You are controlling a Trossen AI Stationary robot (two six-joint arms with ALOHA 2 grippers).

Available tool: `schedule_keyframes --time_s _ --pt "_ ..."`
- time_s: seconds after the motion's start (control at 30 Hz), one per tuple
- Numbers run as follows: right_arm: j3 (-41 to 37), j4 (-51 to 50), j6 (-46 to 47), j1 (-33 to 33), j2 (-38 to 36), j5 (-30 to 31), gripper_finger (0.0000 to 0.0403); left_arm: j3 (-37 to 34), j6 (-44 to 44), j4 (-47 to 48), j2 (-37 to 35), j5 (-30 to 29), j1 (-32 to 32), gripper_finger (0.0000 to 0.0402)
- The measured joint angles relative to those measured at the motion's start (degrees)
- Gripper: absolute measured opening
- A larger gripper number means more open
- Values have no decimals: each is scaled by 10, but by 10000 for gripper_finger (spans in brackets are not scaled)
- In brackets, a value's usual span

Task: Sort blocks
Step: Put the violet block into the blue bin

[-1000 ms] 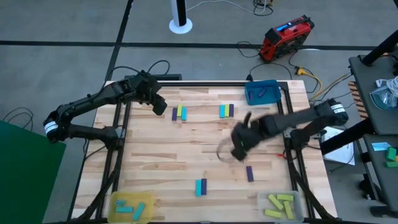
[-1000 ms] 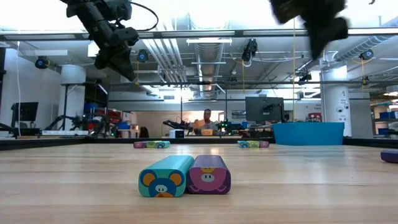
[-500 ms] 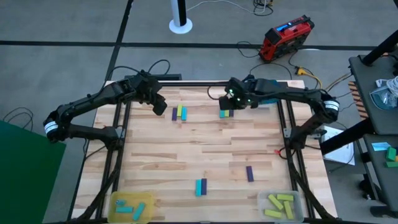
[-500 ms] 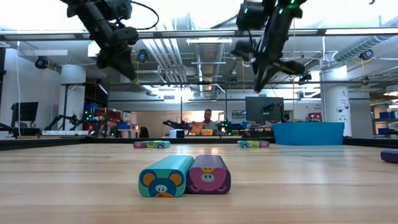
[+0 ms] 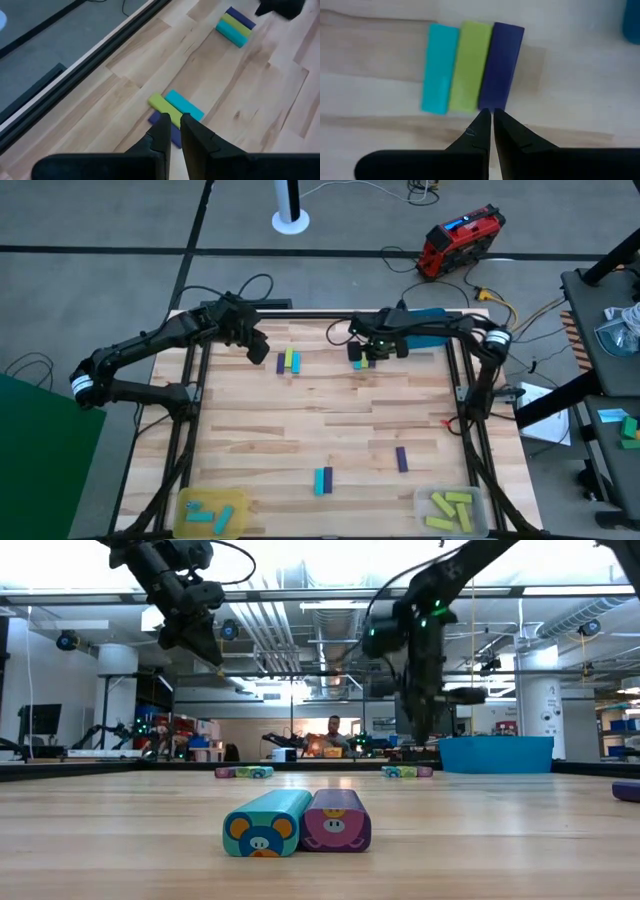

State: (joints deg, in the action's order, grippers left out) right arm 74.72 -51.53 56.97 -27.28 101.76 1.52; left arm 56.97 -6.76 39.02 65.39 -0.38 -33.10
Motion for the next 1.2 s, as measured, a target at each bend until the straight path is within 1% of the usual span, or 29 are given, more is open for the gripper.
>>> schedule_keyframes --time_s 0.17,0.3,0.43,0.7,0.97,1.07,1.2 --pt "0 2 8 -1 33 0 13 0 -15 -1 0 0 0 21" --pt "0 10 1 -1 41 27 13 0 -17 -5 0 0 0 21" --pt "0 10 -10 -1 50 34 13 0 -17 -5 0 0 0 21" --pt "0 -2 -16 22 48 26 12 0 -19 -5 0 0 0 21" --pt "0 -97 -15 73 43 13 12 0 -20 -5 0 0 0 21" --pt "-1 -91 1 88 27 15 12 0 -23 -6 0 0 0 21" --pt "0 -73 30 82 12 20 12 0 -23 -7 0 0 0 21"
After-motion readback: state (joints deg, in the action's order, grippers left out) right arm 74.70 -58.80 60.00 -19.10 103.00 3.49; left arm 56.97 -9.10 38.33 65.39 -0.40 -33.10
